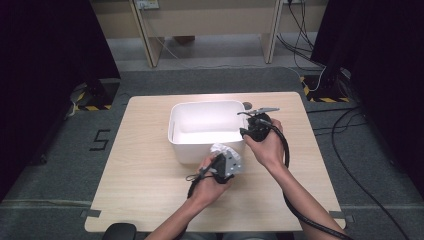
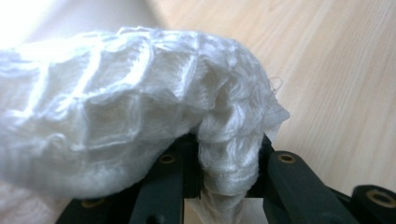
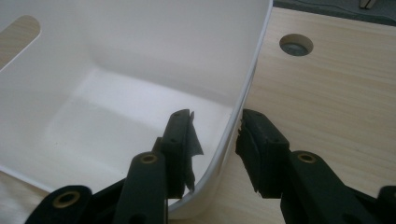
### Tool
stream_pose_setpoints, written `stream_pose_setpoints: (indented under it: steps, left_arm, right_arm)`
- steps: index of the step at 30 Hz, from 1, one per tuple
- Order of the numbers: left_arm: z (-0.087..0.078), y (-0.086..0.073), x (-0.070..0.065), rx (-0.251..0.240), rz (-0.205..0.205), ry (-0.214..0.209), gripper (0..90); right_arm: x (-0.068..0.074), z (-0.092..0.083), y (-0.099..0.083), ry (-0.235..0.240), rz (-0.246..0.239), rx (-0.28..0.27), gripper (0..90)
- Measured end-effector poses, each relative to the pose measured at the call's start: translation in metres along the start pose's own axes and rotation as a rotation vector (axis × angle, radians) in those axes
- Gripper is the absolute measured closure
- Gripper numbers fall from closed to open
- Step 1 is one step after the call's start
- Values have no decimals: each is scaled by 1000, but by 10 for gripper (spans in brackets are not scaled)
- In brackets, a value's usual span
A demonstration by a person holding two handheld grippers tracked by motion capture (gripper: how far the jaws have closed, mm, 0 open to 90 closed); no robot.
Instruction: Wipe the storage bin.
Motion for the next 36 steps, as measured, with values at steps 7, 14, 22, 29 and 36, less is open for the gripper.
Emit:
stream_pose_setpoints:
  steps: [7,14,22,29,36]
  left_arm:
    - [-64,-33,49,-1,-100,108,741]
    - [-132,-83,88,41,-197,198,741]
    - [-137,-117,133,99,-272,310,739]
    - [-84,-111,162,120,-244,318,739]
    - [-56,-97,170,107,-183,254,739]
  right_arm:
    - [-1,3,1,0,1,23,709]
    - [-16,0,8,8,1,42,834]
    - [-30,-18,15,11,-23,6,758]
    - [-31,-62,3,-44,-33,18,853]
    - [-23,-53,-34,61,-4,164,860]
Point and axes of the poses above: each handheld gripper's, and its own axes: z roughly forward along the jaws, y roughly out of its top, x roughly to its left, the point moved 2 cm from there along z, roughly forward along the jaws, and after that the axes turned 8 degrees about y, right-handed, at the moved point
